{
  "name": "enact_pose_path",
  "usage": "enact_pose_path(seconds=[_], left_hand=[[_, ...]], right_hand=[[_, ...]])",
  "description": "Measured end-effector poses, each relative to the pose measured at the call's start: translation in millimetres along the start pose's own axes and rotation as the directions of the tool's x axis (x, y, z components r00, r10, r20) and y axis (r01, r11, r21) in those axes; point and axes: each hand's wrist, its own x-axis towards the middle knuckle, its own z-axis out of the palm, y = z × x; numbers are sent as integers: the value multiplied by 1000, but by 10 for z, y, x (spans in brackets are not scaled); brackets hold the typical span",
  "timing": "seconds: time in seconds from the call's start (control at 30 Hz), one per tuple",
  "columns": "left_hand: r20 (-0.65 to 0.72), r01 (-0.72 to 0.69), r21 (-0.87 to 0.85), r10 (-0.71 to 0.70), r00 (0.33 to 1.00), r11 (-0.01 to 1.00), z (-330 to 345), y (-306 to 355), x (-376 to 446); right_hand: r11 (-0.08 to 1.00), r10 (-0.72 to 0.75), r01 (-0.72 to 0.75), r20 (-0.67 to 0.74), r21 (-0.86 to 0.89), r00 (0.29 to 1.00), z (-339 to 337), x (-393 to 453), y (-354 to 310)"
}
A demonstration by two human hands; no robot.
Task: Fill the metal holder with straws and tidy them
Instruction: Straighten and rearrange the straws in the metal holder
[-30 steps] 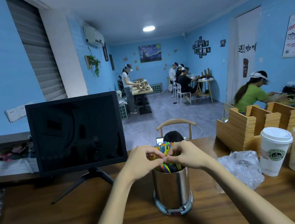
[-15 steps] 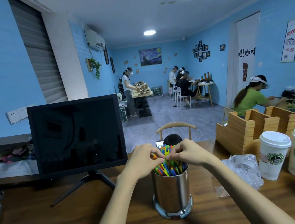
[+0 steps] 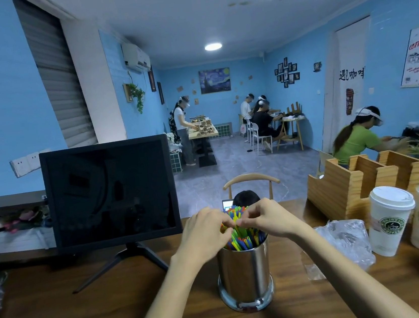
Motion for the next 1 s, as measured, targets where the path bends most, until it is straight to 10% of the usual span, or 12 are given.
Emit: enact_pose_path(seconds=[0.3, 0.5, 1.0], left_hand=[[36, 35, 6, -35, 999, 999, 3, 43, 45], [103, 247, -367, -225, 969, 897, -39, 147, 20], [11, 136, 21, -136, 991, 990, 61, 210, -26]], right_hand=[[1000, 6, -6, 18, -5, 1000, -14, -15, -19], [1000, 2, -2, 6, 2, 1000, -21, -30, -10], [1000, -23, 23, -24, 9, 999, 10, -27, -2]])
